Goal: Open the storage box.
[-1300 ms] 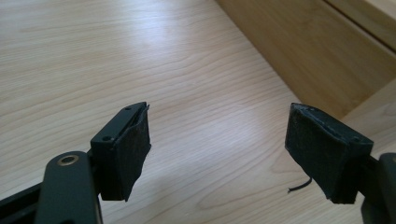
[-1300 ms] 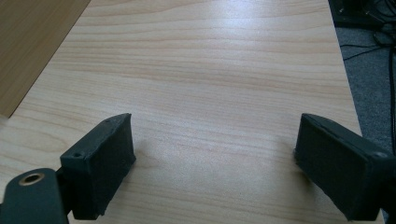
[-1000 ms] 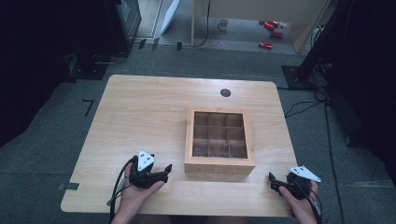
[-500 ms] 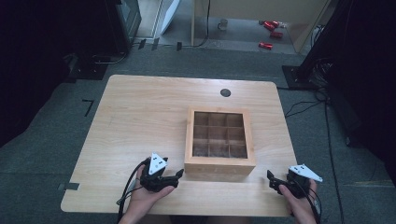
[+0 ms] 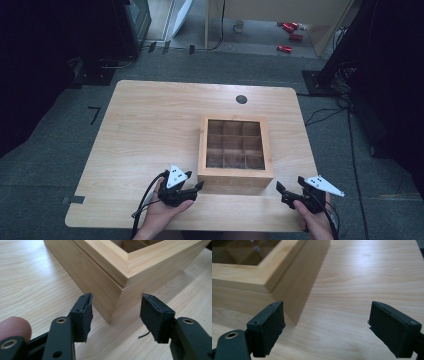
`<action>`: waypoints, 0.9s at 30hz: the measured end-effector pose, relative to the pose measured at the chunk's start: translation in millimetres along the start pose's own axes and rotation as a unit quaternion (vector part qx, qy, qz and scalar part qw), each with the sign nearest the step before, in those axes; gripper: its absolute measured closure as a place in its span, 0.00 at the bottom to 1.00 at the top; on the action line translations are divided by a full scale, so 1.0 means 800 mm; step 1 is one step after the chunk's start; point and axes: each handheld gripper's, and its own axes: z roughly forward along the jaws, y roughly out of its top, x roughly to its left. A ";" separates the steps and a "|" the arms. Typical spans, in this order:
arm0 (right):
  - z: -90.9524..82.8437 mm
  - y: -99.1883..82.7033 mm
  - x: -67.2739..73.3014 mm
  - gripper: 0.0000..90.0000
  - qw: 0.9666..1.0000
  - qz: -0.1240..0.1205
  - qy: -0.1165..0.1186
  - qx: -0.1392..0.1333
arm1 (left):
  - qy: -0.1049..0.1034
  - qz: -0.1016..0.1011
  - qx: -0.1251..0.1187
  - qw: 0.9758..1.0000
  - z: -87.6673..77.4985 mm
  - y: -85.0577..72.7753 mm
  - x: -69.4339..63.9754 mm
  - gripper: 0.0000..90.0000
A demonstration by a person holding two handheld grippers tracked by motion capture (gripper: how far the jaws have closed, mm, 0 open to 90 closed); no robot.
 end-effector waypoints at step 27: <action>0.021 -0.006 0.049 0.64 0.997 -0.045 0.057 -0.009 | -0.026 -0.019 -0.002 0.999 -0.002 0.008 0.004 0.78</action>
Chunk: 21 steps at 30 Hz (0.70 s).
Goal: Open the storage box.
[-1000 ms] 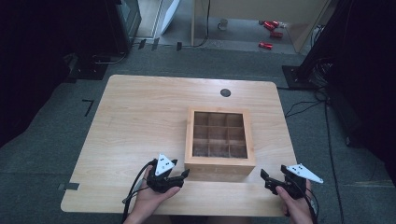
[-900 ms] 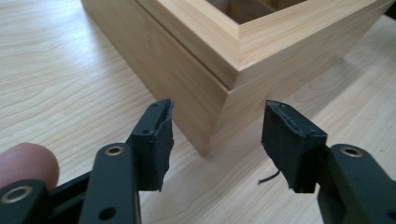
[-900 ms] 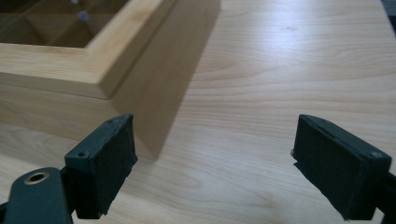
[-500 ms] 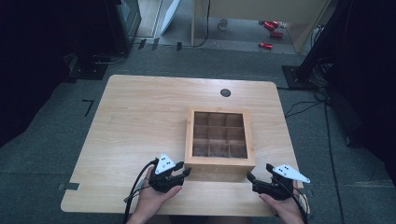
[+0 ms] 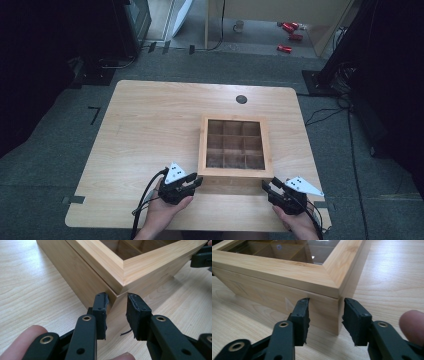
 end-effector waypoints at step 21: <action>-0.008 0.005 0.002 0.66 1.000 0.005 -0.001 -0.030 | -0.002 0.013 -0.012 1.000 -0.005 0.005 0.000 0.81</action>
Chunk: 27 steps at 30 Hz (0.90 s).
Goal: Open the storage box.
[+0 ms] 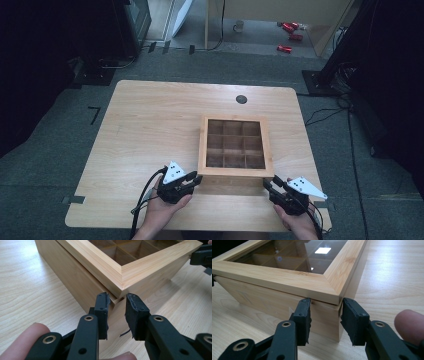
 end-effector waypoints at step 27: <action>-0.010 0.017 0.006 0.67 0.999 -0.023 -0.005 -0.027 | 0.075 0.003 0.017 0.997 -0.047 -0.063 0.052 0.46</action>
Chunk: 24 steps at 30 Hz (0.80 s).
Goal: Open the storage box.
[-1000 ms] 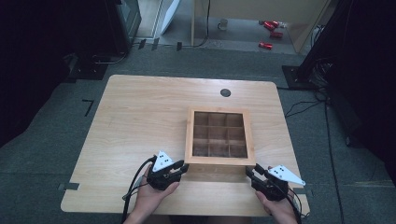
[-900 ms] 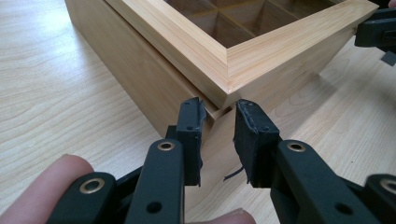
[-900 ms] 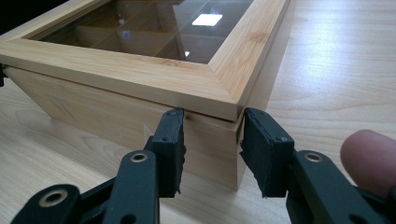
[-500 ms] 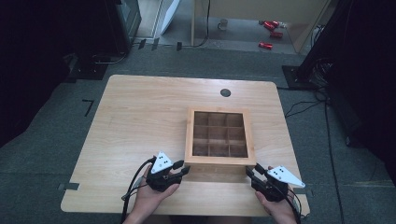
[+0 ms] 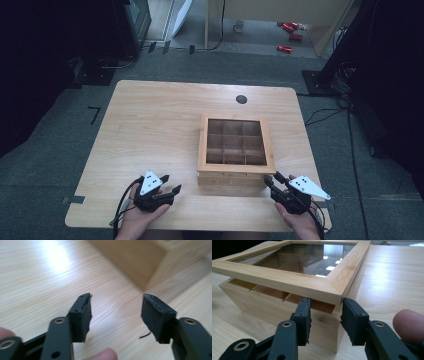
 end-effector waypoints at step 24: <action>-0.001 0.060 -0.007 0.50 0.999 -0.024 -0.024 -0.031 | 0.077 -0.009 0.050 0.996 -0.003 -0.026 0.038 0.29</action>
